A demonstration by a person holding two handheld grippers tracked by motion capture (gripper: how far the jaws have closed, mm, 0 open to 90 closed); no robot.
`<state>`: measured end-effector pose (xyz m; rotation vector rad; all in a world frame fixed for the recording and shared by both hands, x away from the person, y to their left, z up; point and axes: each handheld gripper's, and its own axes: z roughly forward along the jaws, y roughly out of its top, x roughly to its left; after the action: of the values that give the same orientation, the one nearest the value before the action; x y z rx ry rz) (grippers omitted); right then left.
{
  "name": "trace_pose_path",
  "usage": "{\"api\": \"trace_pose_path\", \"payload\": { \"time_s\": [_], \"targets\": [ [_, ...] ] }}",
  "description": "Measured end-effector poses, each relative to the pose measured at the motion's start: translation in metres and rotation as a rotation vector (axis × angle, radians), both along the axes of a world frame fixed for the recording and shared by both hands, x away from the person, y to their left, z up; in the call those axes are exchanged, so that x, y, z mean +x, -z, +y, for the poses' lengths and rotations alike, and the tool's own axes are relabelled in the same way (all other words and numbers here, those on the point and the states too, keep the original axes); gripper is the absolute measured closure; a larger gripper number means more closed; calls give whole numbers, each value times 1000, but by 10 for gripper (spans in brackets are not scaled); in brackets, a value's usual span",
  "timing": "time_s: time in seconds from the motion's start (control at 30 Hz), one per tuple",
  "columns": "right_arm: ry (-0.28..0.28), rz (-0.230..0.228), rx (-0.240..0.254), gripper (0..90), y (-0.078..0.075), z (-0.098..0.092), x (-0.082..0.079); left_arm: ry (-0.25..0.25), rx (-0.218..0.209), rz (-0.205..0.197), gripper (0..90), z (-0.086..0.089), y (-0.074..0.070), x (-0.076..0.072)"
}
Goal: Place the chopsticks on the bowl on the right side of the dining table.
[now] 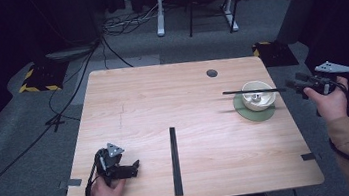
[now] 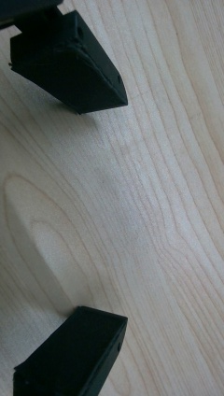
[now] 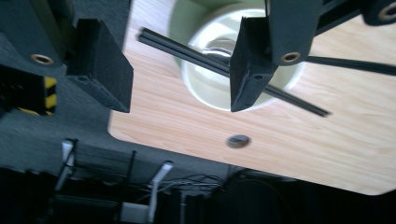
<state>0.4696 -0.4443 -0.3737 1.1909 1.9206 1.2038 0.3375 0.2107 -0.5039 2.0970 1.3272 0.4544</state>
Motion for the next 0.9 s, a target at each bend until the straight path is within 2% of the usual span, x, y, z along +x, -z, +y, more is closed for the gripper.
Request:
{"api": "trace_pose_path", "payload": {
  "time_s": [0.17, 0.33, 0.57, 0.67, 0.8, 0.9],
  "targets": [
    [-84, 2, 3, 381, -16, 20, -14, 0, 0, 0, 8, 0, 0, 0],
    [-152, 21, 5, 357, -23, 38, -27, 1, 0, 0, 7, 0, 0, 0],
    [-255, 52, 11, 338, -21, 63, -46, 4, 2, 1, 7, 0, 0, 0],
    [-278, 68, 27, 309, -21, 72, -53, 5, 2, 1, 7, 0, 0, 0],
    [-338, 136, 78, 293, -16, 82, -61, 5, 2, 1, 7, 0, 0, 0],
    [-376, 139, 92, 286, -12, 90, -70, 5, 2, 1, 7, 0, 0, 0]
  ]
}}
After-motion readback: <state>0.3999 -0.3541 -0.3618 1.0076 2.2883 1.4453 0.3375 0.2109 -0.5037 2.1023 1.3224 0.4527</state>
